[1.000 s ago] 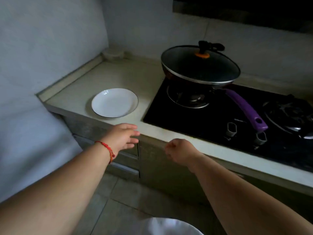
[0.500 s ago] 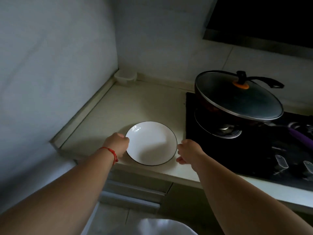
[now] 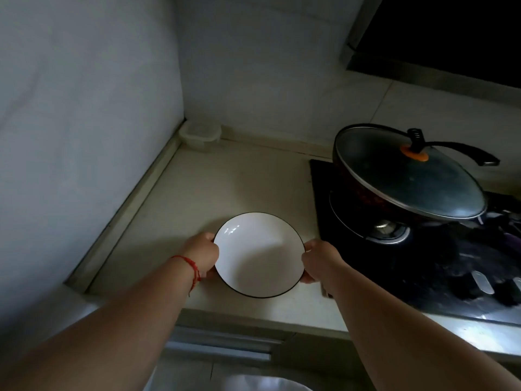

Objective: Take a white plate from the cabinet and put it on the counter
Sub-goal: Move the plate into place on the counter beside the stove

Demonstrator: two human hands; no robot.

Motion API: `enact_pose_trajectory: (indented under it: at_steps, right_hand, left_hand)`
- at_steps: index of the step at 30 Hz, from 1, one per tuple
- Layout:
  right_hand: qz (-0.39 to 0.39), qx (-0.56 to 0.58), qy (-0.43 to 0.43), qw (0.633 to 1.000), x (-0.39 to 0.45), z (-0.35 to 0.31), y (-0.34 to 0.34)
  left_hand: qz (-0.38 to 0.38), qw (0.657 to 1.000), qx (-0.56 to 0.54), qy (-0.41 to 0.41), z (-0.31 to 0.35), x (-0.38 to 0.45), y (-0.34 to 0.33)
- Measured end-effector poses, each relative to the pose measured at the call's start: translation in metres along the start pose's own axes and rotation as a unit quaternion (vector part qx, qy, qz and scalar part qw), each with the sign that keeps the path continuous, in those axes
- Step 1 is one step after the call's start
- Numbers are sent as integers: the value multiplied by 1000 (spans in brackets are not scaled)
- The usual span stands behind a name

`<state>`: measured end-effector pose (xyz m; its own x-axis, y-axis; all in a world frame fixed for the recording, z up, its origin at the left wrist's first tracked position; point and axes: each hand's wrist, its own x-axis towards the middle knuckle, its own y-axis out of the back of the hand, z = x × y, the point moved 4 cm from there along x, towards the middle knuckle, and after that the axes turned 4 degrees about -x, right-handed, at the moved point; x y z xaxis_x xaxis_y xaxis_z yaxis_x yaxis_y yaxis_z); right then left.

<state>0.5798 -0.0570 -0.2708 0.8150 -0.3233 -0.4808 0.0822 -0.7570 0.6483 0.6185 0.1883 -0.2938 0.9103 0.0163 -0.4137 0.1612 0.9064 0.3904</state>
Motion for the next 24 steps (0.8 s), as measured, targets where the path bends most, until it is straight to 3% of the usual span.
enact_pose_trajectory:
  at_steps: [6, 18, 24]
  right_hand:
    - [-4, 29, 25, 999, 34, -38, 0]
    - [-21, 46, 23, 998, 95, -74, -3]
    - [-10, 42, 20, 999, 103, -75, -7]
  left_hand:
    - [46, 998, -18, -31, 27, 35, 21]
    - [51, 988, -147, 13, 27, 104, 31]
    - [50, 993, -105, -12, 33, 103, 30]
